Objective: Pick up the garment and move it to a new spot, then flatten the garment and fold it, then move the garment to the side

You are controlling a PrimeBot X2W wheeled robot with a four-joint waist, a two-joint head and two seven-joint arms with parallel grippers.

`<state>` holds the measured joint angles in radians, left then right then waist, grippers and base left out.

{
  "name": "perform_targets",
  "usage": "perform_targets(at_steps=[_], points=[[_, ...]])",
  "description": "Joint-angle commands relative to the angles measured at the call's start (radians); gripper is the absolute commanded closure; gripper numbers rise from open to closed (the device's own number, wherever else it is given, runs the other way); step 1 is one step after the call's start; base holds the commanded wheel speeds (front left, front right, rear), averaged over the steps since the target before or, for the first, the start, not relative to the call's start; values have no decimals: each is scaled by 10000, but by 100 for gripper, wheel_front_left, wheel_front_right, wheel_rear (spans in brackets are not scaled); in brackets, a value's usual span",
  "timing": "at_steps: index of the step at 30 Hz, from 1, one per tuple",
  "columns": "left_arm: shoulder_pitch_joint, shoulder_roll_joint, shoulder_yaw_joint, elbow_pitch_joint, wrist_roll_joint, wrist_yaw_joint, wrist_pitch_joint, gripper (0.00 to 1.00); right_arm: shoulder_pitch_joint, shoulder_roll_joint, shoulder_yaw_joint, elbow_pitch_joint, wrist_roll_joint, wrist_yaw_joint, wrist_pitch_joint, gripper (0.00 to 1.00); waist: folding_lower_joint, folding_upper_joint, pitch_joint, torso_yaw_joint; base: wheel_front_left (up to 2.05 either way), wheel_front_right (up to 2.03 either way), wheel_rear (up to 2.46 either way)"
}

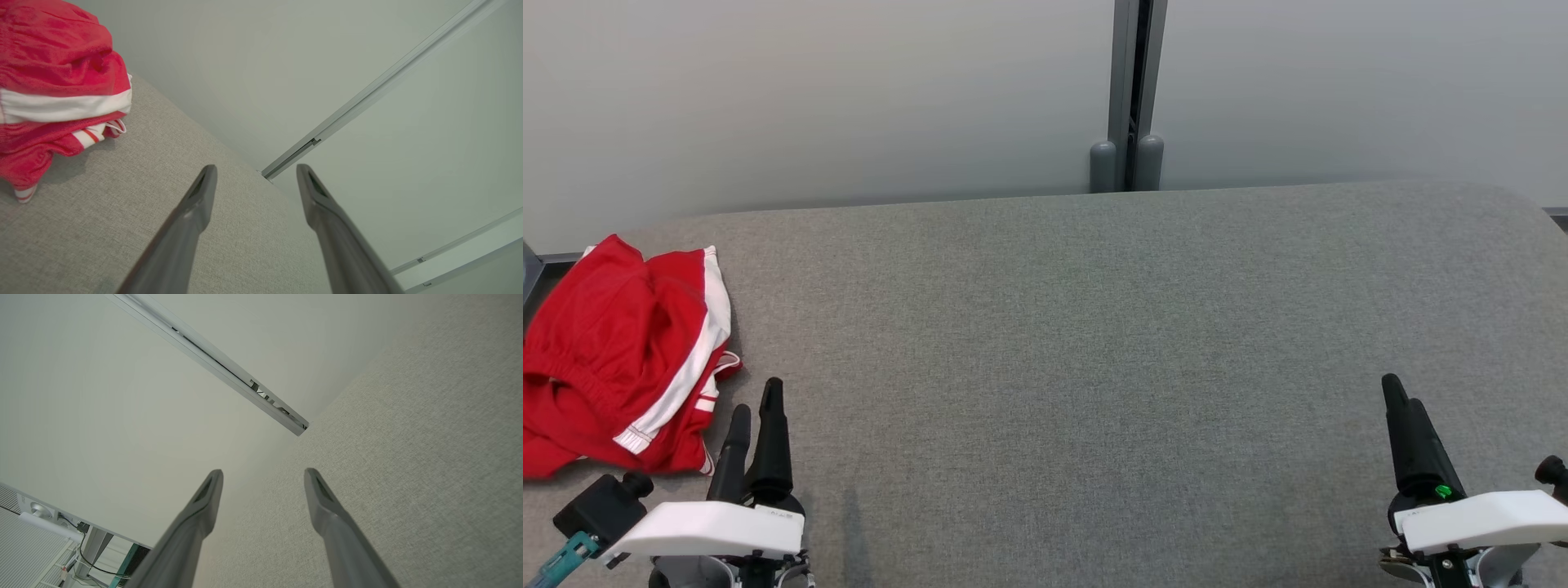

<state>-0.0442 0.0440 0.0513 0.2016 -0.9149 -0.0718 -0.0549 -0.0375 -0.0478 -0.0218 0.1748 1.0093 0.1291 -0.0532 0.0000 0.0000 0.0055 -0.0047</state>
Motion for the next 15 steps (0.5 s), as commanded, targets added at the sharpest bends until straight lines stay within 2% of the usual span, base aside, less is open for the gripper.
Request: perform_targets(at_steps=[1, 15], points=[[-47, 85, -6, -178, 315, 48, -82, 0, -76, -109, 24, -185, -317, 18, -103, 0, 0, 0, 0, 1, 0, 0, 0], [50, 128, -177, -144, 2269, 195, -540, 0, 83, -70, 138, -200, -2351, 19, -560, 0, 0, 0, 20, 13, 0, 0, 0]])
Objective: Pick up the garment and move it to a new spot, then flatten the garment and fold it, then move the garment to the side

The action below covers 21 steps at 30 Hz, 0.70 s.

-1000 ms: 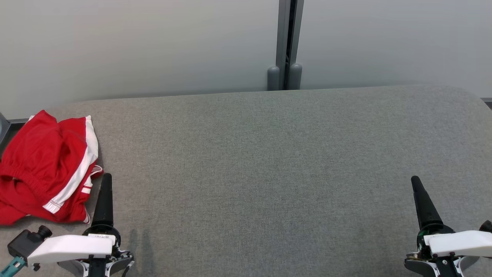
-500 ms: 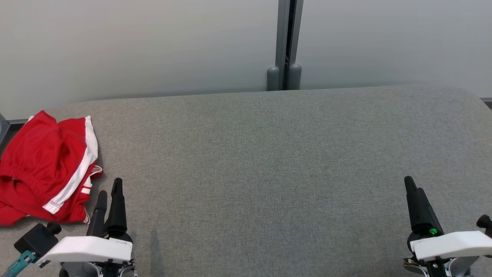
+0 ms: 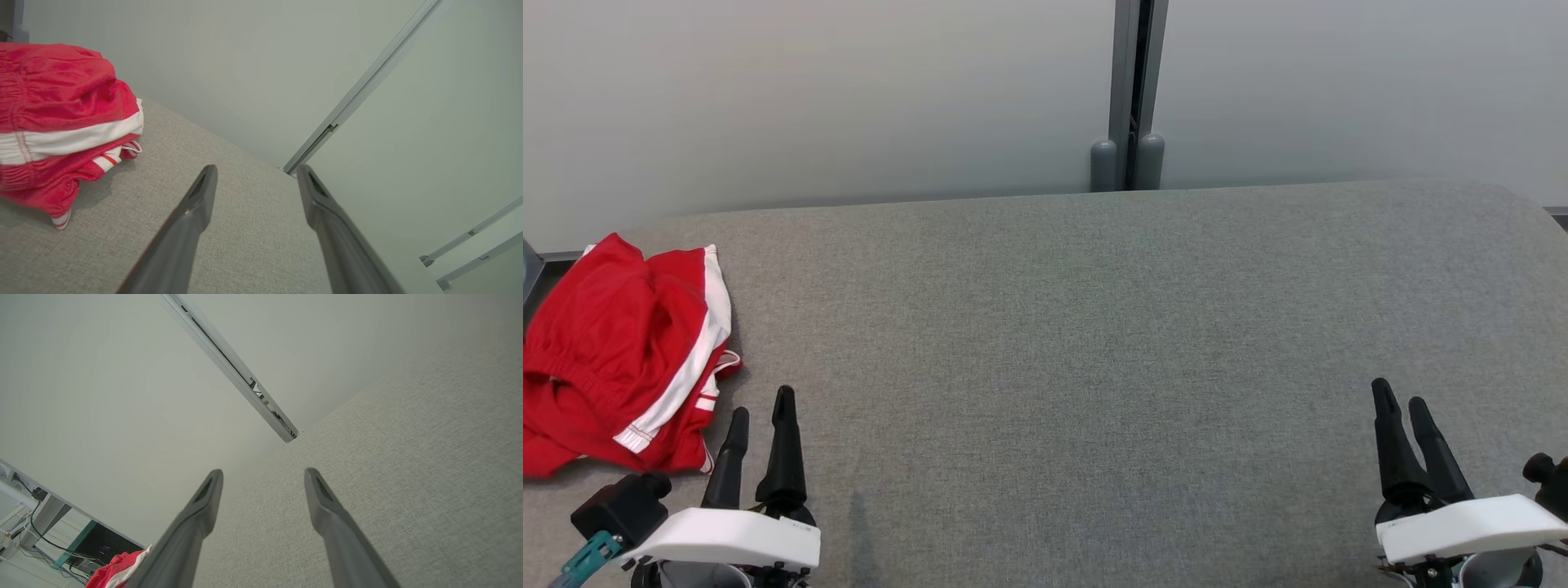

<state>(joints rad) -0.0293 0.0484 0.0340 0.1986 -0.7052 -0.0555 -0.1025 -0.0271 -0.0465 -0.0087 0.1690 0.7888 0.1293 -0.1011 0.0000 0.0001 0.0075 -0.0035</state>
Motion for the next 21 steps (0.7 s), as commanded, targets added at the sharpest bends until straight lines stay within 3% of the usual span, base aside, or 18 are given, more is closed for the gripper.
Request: perform_targets(at_steps=[1, 21], points=[[-92, 85, -15, -99, 299, 47, -86, 0, -20, -81, 15, -137, -281, 17, -103, 0, 0, -1, 1, 1, 0, 0, 0], [59, 88, -103, -113, 2585, 267, -664, 0, 86, -54, 183, -101, -2575, 20, -683, 0, 0, -1, -2, 5, 0, 0, 0]])
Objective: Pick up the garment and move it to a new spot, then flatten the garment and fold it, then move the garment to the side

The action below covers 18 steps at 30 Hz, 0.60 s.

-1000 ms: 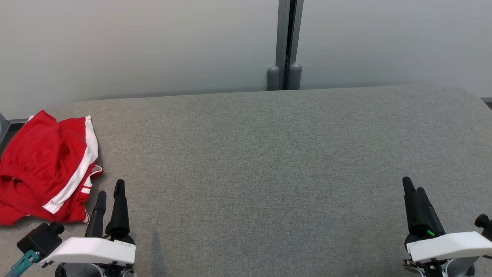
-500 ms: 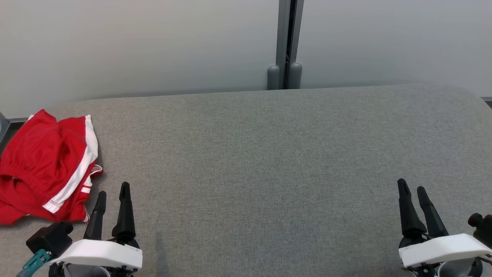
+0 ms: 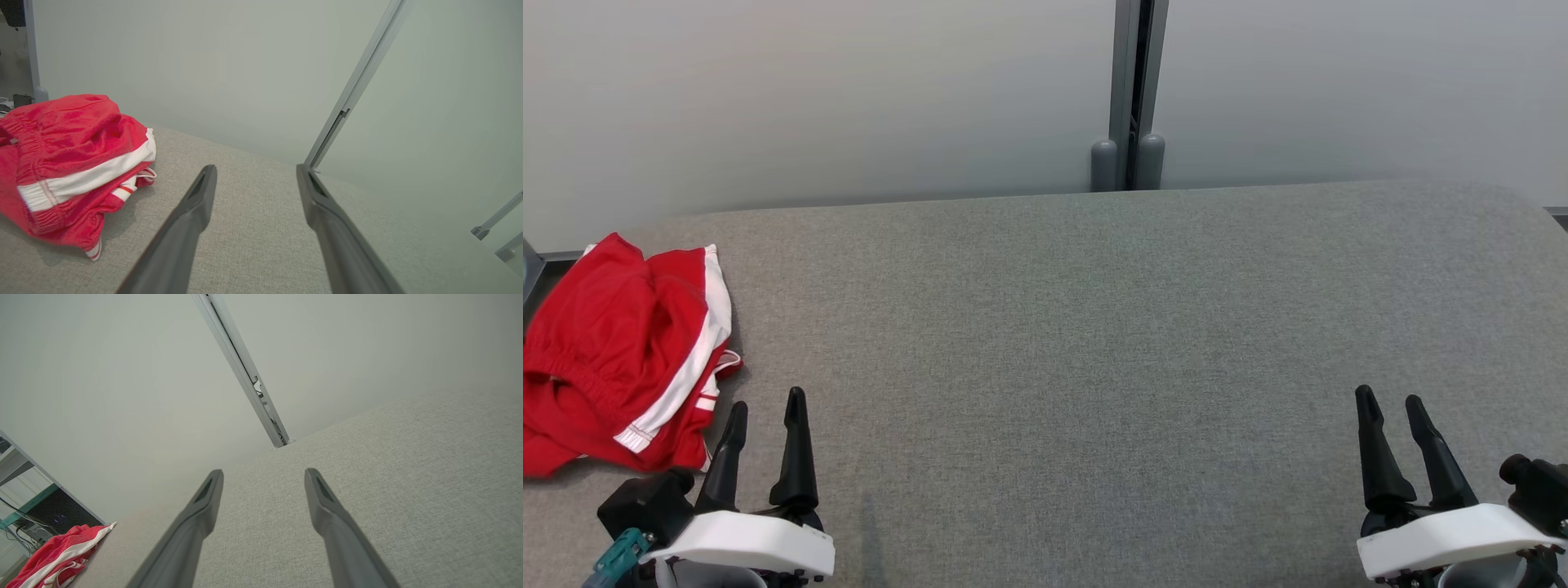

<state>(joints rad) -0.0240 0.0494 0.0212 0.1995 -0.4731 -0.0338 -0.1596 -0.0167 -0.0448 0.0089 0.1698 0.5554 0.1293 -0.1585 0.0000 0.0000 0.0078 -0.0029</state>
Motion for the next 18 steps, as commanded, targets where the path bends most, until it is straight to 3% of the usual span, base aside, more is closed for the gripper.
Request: perform_targets(at_steps=[1, 18], points=[[17, 80, 31, -125, 363, 58, -115, 0, -17, -71, 15, -108, -344, 20, -138, 0, 0, 0, -6, -2, 0, 0, 0], [95, 85, 85, -14, 1755, 130, -477, 0, 114, -76, 88, -195, -1733, 22, -497, 0, 0, 0, -13, 0, 0, 0, 0]])
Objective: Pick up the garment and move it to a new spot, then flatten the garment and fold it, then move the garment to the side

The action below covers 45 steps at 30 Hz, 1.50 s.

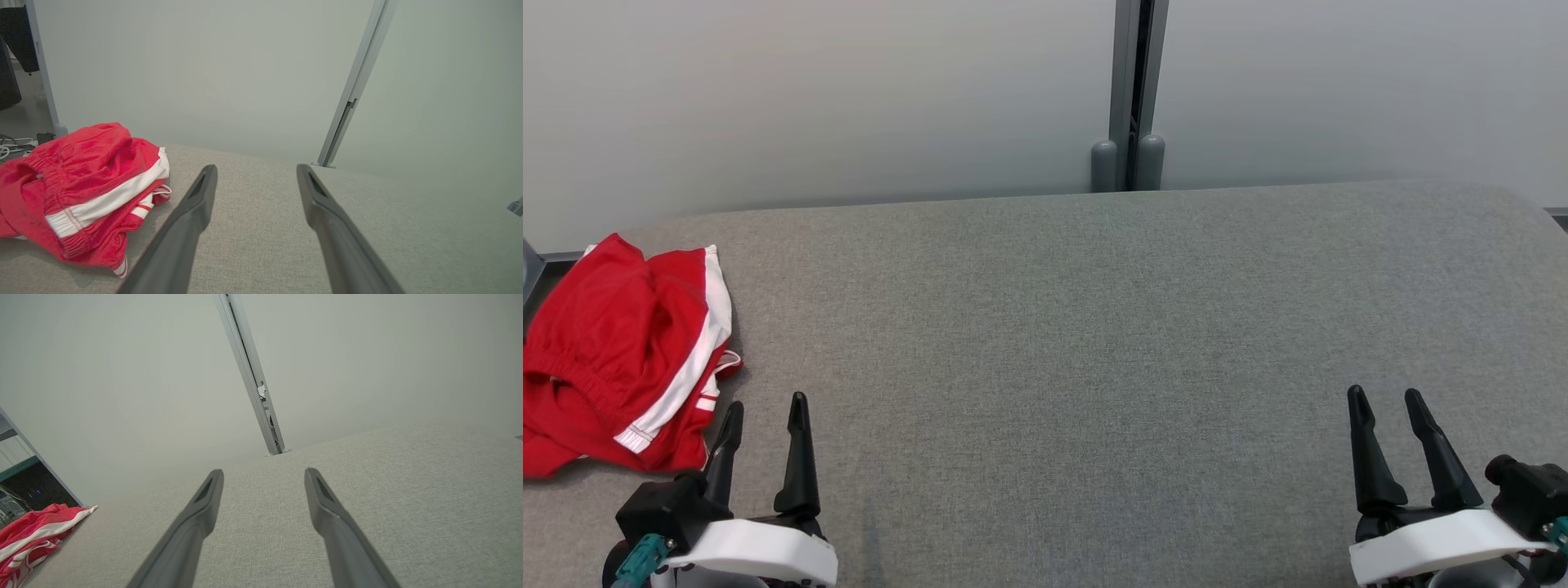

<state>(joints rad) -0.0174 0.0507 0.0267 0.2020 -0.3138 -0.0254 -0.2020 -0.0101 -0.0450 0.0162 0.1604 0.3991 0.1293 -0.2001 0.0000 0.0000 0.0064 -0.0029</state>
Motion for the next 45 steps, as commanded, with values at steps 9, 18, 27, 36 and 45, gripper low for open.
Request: perform_targets(at_steps=[9, 18, 27, 36, 45], points=[[174, 76, 26, 113, 750, 134, -247, 0, 140, -81, 30, -96, -815, 21, -275, 0, 0, 0, -30, -10, 0, 0, 0], [273, 177, 49, -220, 1293, 284, 16, 0, 173, -88, 58, 60, -1329, 22, -442, 0, 0, 0, -72, -6, 0, 0, 0], [541, 170, 36, -763, 1663, 468, 478, 0, 204, -94, 134, 191, -1842, 23, -615, 0, 0, 0, -126, -11, 0, 0, 0], [717, 178, 32, -1170, 1764, 624, 725, 0, 218, -91, 48, 307, -1881, 23, -579, 0, 0, 0, -156, -8, 0, 0, 0], [807, 181, 29, -1185, 1621, 720, 730, 0, 254, -90, -11, 153, -1624, 24, -385, 0, 0, 0, -172, -34, 0, 0, 0]])
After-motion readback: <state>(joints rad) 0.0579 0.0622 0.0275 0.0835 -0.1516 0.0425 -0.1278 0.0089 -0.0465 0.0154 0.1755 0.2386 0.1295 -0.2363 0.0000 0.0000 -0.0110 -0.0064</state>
